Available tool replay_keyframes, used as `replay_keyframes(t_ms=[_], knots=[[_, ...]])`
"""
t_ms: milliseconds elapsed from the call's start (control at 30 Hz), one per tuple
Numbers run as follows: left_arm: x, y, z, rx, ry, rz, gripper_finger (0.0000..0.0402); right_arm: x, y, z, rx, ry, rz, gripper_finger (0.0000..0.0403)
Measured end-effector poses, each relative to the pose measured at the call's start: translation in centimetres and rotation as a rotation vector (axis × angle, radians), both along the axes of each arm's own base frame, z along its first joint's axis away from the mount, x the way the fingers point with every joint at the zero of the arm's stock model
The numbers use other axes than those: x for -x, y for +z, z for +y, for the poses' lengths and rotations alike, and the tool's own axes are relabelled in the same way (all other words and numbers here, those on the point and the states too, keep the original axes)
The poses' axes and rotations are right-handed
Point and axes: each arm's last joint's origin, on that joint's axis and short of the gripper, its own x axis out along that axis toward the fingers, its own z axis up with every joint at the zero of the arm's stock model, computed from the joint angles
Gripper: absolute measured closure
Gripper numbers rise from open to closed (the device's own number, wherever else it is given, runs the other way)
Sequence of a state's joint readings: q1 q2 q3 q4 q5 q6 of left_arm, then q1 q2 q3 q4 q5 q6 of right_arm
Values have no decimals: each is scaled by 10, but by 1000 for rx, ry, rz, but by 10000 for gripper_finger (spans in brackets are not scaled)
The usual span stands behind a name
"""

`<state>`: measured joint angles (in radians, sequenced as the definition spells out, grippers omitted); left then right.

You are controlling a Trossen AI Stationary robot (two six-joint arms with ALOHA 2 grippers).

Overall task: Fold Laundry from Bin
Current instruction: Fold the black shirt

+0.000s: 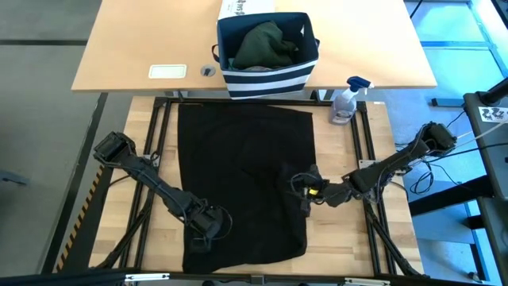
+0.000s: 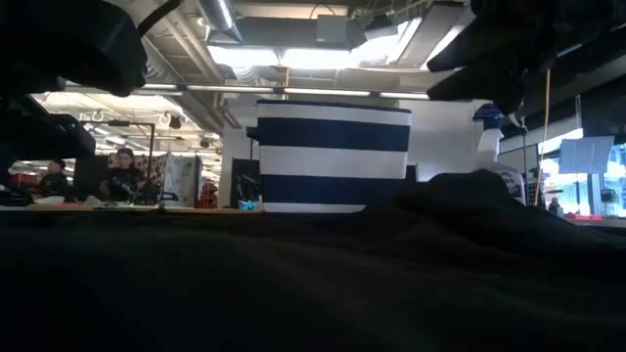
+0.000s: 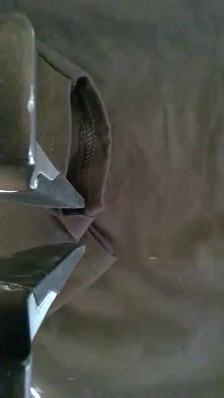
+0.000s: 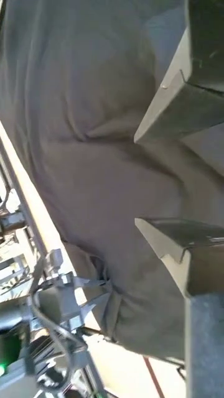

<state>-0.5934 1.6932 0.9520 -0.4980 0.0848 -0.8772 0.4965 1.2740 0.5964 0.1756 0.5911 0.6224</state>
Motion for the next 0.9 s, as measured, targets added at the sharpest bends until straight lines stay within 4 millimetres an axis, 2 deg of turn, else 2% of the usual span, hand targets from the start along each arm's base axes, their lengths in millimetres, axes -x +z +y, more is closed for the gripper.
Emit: replay_keyframes(t_ms=[300, 400, 533, 733, 800, 900], knots=[[-1, -1, 5, -67, 89, -16, 305, -3, -6, -1, 10, -10, 19, 205], [1, -3, 7, -92, 90, 9, 333, -3, -6, -1, 16, -14, 18, 205], [2, -4, 7, -92, 86, 32, 392, -3, -7, -1, 21, -14, 28, 205], [3, -3, 8, -94, 85, 34, 400, -1, -23, -7, 24, -51, 160, 205], [3, 4, 8, -122, 88, 50, 401, -4, -33, -9, 14, -51, 205, 205], [5, 26, 6, -180, 97, 92, 401, -11, -45, -10, 2, -34, 247, 205]])
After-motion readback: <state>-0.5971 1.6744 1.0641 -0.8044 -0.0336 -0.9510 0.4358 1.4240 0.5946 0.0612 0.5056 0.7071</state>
